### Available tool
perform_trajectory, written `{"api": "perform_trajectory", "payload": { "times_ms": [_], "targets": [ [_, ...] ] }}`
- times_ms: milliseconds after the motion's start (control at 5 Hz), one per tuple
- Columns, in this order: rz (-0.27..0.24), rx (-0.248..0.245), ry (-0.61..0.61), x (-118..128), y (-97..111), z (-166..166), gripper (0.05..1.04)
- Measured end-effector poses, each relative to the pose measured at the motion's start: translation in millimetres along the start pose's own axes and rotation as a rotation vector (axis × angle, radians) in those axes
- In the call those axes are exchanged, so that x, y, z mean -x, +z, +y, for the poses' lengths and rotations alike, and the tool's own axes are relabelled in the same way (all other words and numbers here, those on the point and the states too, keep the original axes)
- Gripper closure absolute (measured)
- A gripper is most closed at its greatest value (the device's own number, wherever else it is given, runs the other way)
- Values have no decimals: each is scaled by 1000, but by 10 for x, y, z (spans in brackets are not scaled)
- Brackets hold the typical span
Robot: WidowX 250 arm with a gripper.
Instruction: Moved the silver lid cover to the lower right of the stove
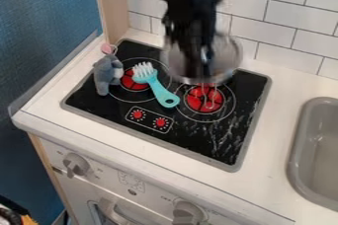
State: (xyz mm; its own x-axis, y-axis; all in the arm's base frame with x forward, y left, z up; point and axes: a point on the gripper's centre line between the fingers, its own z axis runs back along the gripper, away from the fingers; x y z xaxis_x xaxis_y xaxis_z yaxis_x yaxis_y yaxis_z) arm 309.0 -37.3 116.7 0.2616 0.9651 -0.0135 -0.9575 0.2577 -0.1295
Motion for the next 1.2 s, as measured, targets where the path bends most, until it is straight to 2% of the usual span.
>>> {"api": "perform_trajectory", "payload": {
  "times_ms": [200, 400, 600, 1000, 1200],
  "targets": [
    [-14, -14, -101, 228, -102, 230, 804],
    [2, -25, -181, 411, -244, 328, 804],
    [-6, -65, -217, 531, -477, 356, 804],
    [-17, -136, -221, 625, -855, 342, 804],
    [-35, -151, -202, 619, -966, 280, 804]
  ]
}}
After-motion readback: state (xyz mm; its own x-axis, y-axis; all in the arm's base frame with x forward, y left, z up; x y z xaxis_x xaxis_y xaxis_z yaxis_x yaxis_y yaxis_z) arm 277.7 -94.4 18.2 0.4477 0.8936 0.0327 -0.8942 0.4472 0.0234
